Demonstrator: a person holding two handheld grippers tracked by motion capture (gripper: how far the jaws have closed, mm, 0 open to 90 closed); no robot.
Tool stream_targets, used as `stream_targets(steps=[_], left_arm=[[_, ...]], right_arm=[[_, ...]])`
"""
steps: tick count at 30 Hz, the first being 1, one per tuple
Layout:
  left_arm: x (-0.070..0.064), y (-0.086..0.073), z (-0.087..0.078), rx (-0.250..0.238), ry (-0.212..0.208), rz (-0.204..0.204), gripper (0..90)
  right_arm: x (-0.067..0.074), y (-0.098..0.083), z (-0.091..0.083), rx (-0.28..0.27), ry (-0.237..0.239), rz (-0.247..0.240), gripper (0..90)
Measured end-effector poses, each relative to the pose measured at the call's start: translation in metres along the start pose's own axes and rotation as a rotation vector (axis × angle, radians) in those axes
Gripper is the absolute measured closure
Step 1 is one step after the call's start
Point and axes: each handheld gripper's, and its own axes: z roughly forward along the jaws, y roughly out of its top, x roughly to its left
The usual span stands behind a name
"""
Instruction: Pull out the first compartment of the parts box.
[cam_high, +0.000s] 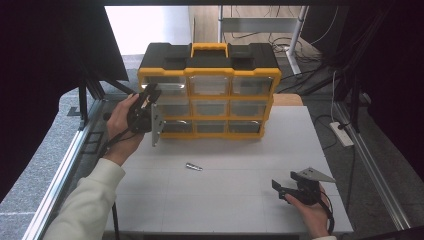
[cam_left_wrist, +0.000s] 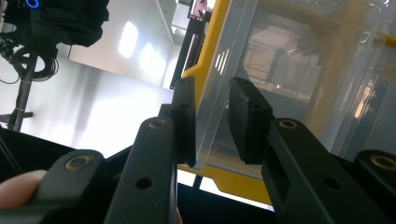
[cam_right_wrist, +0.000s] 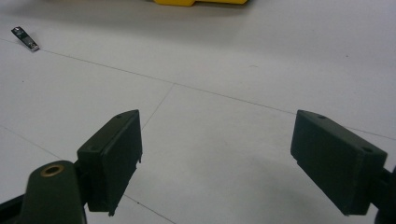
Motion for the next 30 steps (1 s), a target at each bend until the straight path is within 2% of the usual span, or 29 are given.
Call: stream_targets(steps=[1, 13, 30], left_arm=[[-0.001, 0.000, 0.000, -0.007, 0.001, -0.010, 72.2], [-0.001, -0.001, -0.005, -0.018, 0.002, -0.017, 72.1], [-0.003, -0.002, -0.012, -0.022, 0.003, -0.006, 72.0]], right_arm=[[0.000, 0.000, 0.000, -0.001, -0.001, -0.001, 16.4], [0.000, 0.000, 0.000, 0.000, -0.001, 0.001, 16.5], [0.000, 0.000, 0.000, 0.000, -0.004, -0.001, 16.5]])
